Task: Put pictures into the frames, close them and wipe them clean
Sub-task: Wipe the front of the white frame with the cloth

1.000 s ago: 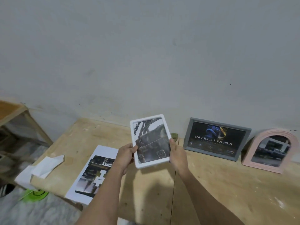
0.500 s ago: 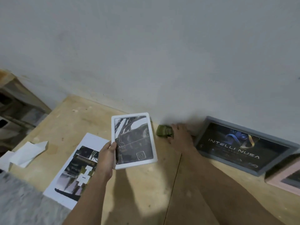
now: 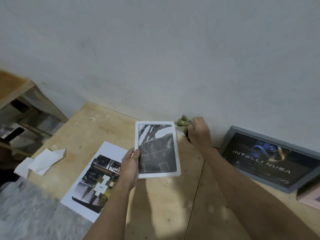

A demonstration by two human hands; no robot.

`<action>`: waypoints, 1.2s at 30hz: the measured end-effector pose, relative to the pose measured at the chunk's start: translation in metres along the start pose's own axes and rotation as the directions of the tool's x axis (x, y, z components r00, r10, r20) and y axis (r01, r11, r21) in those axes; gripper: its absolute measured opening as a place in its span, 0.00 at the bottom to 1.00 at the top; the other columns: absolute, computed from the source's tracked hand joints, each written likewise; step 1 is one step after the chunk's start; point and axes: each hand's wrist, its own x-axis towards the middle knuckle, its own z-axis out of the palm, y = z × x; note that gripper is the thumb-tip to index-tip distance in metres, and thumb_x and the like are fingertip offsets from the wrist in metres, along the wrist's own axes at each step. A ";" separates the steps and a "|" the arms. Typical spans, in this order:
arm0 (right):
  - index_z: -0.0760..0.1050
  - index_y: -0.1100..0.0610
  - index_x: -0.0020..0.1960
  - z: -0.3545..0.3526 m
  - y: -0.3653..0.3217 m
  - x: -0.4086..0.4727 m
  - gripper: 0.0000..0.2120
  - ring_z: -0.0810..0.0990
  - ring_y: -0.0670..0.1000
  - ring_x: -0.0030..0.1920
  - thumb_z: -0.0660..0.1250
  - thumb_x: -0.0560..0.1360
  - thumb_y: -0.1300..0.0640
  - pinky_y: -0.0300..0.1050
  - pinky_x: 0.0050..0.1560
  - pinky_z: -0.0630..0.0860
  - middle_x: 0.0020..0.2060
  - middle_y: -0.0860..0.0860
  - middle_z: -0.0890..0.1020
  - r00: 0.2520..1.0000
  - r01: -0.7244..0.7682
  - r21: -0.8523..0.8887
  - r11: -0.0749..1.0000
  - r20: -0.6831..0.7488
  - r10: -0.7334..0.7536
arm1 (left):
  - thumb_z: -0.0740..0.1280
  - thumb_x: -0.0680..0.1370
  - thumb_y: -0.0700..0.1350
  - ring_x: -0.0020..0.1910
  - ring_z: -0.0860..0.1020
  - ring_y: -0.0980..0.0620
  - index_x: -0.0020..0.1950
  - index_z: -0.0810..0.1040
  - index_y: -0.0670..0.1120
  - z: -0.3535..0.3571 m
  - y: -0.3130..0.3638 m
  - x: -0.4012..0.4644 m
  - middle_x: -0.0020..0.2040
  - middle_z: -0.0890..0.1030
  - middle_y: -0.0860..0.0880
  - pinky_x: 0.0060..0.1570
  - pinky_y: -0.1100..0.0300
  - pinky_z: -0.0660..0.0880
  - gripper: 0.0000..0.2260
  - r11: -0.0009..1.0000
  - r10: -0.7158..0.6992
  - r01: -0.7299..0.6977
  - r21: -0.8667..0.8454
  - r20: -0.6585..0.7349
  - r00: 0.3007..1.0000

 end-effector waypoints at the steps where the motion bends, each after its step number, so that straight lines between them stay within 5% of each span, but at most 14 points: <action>1: 0.74 0.58 0.51 -0.008 -0.021 0.005 0.11 0.75 0.55 0.49 0.55 0.73 0.60 0.45 0.45 0.70 0.49 0.52 0.76 0.994 0.104 -0.018 0.994 -0.012 -0.104 | 0.60 0.84 0.41 0.32 0.81 0.51 0.52 0.79 0.41 0.003 0.006 -0.008 0.34 0.83 0.49 0.30 0.62 0.76 0.09 1.000 0.022 -0.022 0.001 0.018 1.000; 3: 0.75 0.50 0.56 -0.019 -0.059 0.007 0.19 0.74 0.52 0.50 0.55 0.70 0.63 0.47 0.44 0.74 0.55 0.47 0.78 0.941 0.338 -0.129 0.932 0.063 -0.333 | 0.59 0.84 0.39 0.24 0.77 0.58 0.50 0.79 0.40 0.006 0.019 -0.024 0.27 0.80 0.54 0.24 0.67 0.71 0.09 0.996 0.087 -0.086 -0.006 0.052 0.995; 7: 0.72 0.48 0.66 -0.026 -0.096 -0.034 0.23 0.71 0.54 0.54 0.60 0.74 0.65 0.48 0.39 0.75 0.64 0.44 0.73 0.871 0.491 -0.405 0.771 0.197 -0.451 | 0.62 0.83 0.40 0.38 0.83 0.49 0.50 0.82 0.41 -0.008 0.044 -0.051 0.39 0.85 0.46 0.39 0.56 0.80 0.10 0.974 0.214 -0.212 -0.081 0.016 0.977; 10: 0.75 0.51 0.64 -0.031 -0.099 -0.089 0.20 0.71 0.54 0.56 0.61 0.74 0.62 0.47 0.45 0.74 0.62 0.47 0.76 0.846 0.532 -0.356 0.768 0.270 -0.460 | 0.63 0.82 0.41 0.39 0.78 0.45 0.43 0.81 0.41 -0.027 0.053 -0.066 0.39 0.81 0.41 0.44 0.48 0.75 0.11 0.961 0.250 -0.253 -0.116 -0.036 0.968; 13: 0.81 0.55 0.55 -0.043 -0.099 -0.135 0.17 0.72 0.47 0.51 0.59 0.71 0.64 0.35 0.46 0.65 0.56 0.48 0.82 0.795 0.588 -0.225 0.777 0.338 -0.504 | 0.63 0.82 0.42 0.40 0.77 0.43 0.41 0.82 0.42 -0.042 0.049 -0.078 0.39 0.81 0.39 0.45 0.43 0.77 0.13 0.957 0.265 -0.267 -0.115 -0.034 0.964; 15: 0.82 0.56 0.49 -0.056 -0.106 -0.155 0.17 0.76 0.46 0.51 0.58 0.70 0.64 0.34 0.48 0.69 0.53 0.46 0.83 0.765 0.572 -0.167 0.803 0.462 -0.449 | 0.63 0.82 0.42 0.40 0.79 0.43 0.40 0.83 0.46 -0.050 0.046 -0.087 0.39 0.83 0.40 0.50 0.38 0.78 0.13 0.960 0.254 -0.256 -0.112 -0.033 0.967; 19: 0.84 0.55 0.52 -0.094 -0.132 -0.158 0.20 0.78 0.42 0.44 0.58 0.72 0.69 0.24 0.45 0.71 0.44 0.46 0.85 0.758 0.338 -0.119 0.934 0.623 -0.195 | 0.61 0.83 0.42 0.41 0.81 0.46 0.43 0.82 0.45 -0.057 0.045 -0.107 0.37 0.85 0.48 0.48 0.48 0.78 0.13 0.953 0.300 -0.300 -0.044 0.005 0.954; 22: 0.82 0.55 0.55 -0.112 -0.160 -0.125 0.19 0.77 0.48 0.46 0.57 0.75 0.69 0.29 0.44 0.71 0.46 0.48 0.82 0.936 0.248 -0.072 0.966 0.277 -0.220 | 0.61 0.84 0.43 0.44 0.82 0.50 0.49 0.83 0.45 -0.058 0.052 -0.115 0.43 0.86 0.49 0.44 0.64 0.78 0.11 0.941 0.338 -0.336 -0.040 0.067 0.939; 24: 0.82 0.55 0.57 -0.116 -0.176 -0.108 0.20 0.77 0.53 0.55 0.57 0.73 0.68 0.42 0.54 0.73 0.54 0.52 0.82 0.940 0.341 -0.160 0.926 0.080 -0.332 | 0.62 0.83 0.45 0.54 0.82 0.47 0.58 0.82 0.43 -0.057 0.059 -0.119 0.53 0.85 0.45 0.57 0.54 0.78 0.11 0.933 0.360 -0.356 -0.054 0.093 0.928; 25: 0.81 0.55 0.57 -0.113 -0.180 -0.105 0.21 0.76 0.56 0.56 0.57 0.71 0.68 0.47 0.56 0.74 0.55 0.53 0.81 0.916 0.401 -0.250 0.881 0.089 -0.392 | 0.63 0.83 0.45 0.55 0.82 0.45 0.59 0.82 0.42 -0.056 0.062 -0.120 0.53 0.86 0.45 0.60 0.50 0.77 0.11 0.926 0.376 -0.370 -0.075 0.089 0.922; 29: 0.82 0.56 0.54 -0.091 -0.179 -0.140 0.17 0.76 0.56 0.57 0.61 0.71 0.66 0.47 0.55 0.73 0.57 0.51 0.80 0.829 0.556 -0.366 0.747 0.307 -0.467 | 0.62 0.83 0.40 0.36 0.81 0.58 0.44 0.82 0.47 -0.070 0.079 -0.125 0.34 0.85 0.58 0.40 0.64 0.76 0.12 0.892 0.440 -0.435 -0.120 0.016 0.898; 31: 0.83 0.54 0.53 -0.085 -0.171 -0.165 0.15 0.78 0.53 0.56 0.61 0.72 0.64 0.43 0.56 0.72 0.55 0.49 0.82 0.791 0.583 -0.325 0.744 0.435 -0.430 | 0.62 0.82 0.39 0.34 0.79 0.63 0.40 0.79 0.49 -0.081 0.080 -0.124 0.31 0.83 0.59 0.35 0.74 0.73 0.13 0.874 0.476 -0.475 -0.106 -0.022 0.879; 34: 0.84 0.55 0.51 -0.098 -0.176 -0.182 0.17 0.78 0.37 0.42 0.60 0.72 0.67 0.29 0.44 0.70 0.43 0.44 0.86 0.741 0.430 -0.203 0.880 0.636 -0.216 | 0.63 0.83 0.41 0.38 0.80 0.59 0.41 0.81 0.50 -0.087 0.078 -0.124 0.37 0.83 0.56 0.36 0.74 0.73 0.13 0.847 0.530 -0.530 -0.037 0.013 0.848; 36: 0.84 0.58 0.50 -0.114 -0.194 -0.174 0.17 0.76 0.32 0.31 0.59 0.72 0.70 0.23 0.36 0.68 0.37 0.45 0.85 0.781 0.298 -0.077 0.951 0.593 -0.197 | 0.62 0.83 0.43 0.40 0.79 0.56 0.44 0.82 0.49 -0.084 0.078 -0.123 0.39 0.84 0.52 0.41 0.68 0.74 0.11 0.827 0.562 -0.563 0.013 0.036 0.826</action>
